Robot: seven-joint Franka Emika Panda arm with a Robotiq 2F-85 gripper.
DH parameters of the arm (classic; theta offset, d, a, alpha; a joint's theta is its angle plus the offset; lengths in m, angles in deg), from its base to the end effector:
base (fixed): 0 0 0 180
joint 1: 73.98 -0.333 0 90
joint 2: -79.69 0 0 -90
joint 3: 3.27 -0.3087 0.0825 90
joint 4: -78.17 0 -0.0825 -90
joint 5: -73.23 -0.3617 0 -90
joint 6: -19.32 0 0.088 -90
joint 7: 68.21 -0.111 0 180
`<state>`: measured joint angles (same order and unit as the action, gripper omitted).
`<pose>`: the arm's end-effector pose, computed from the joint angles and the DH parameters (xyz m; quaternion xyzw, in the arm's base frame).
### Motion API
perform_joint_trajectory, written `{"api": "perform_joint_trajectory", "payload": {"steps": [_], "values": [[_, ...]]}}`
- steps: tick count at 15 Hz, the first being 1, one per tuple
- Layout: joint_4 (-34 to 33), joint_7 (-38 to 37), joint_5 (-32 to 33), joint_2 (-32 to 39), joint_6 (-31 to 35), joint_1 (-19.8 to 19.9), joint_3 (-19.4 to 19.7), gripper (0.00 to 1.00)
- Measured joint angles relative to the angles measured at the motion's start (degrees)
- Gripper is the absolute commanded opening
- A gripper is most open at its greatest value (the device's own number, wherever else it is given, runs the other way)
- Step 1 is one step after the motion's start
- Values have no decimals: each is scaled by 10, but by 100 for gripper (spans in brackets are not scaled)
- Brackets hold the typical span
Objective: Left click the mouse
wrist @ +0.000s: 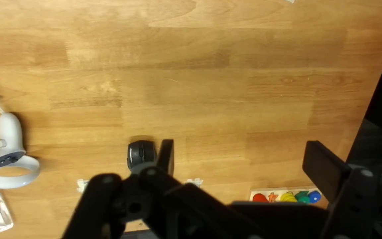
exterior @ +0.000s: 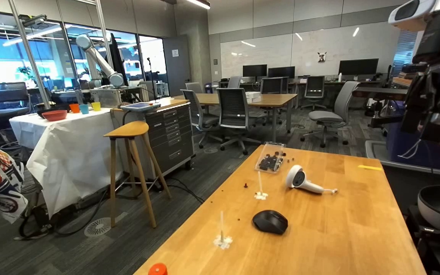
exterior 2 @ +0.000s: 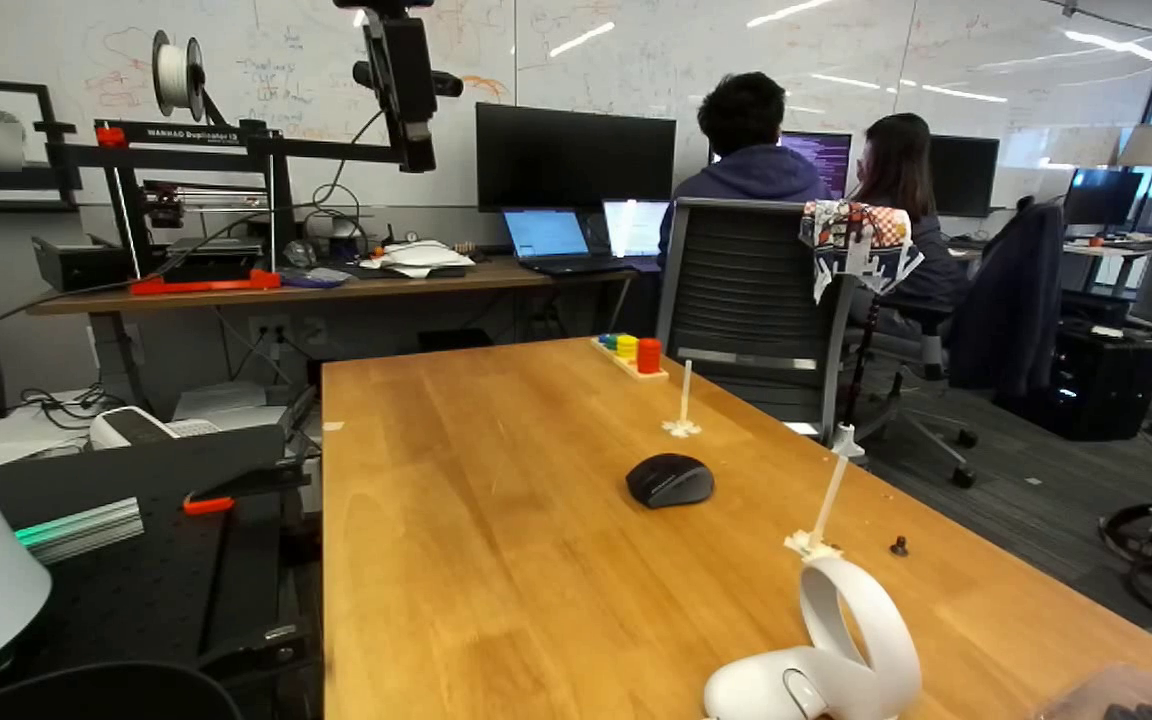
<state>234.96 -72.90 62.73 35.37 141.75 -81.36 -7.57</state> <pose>0.3075 0.0719 0.4551 -0.9946 -0.0101 -0.0788 0.0661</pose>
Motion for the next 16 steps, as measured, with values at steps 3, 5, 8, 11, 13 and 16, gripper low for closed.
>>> {"api": "perform_joint_trajectory", "payload": {"steps": [3, 5, 8, 11, 13, 16], "values": [[-17, 0, 36, 5, 28, 15, 0, 100], [-37, 0, 58, 21, 52, 32, 1, 100], [-67, 0, 86, 64, 99, 65, 4, 100], [-98, 0, 104, 125, 155, 94, 7, 68], [-120, 0, 105, 170, 184, 104, 11, 50], [-155, -1, 105, 239, 215, 109, 17, 28]]}}
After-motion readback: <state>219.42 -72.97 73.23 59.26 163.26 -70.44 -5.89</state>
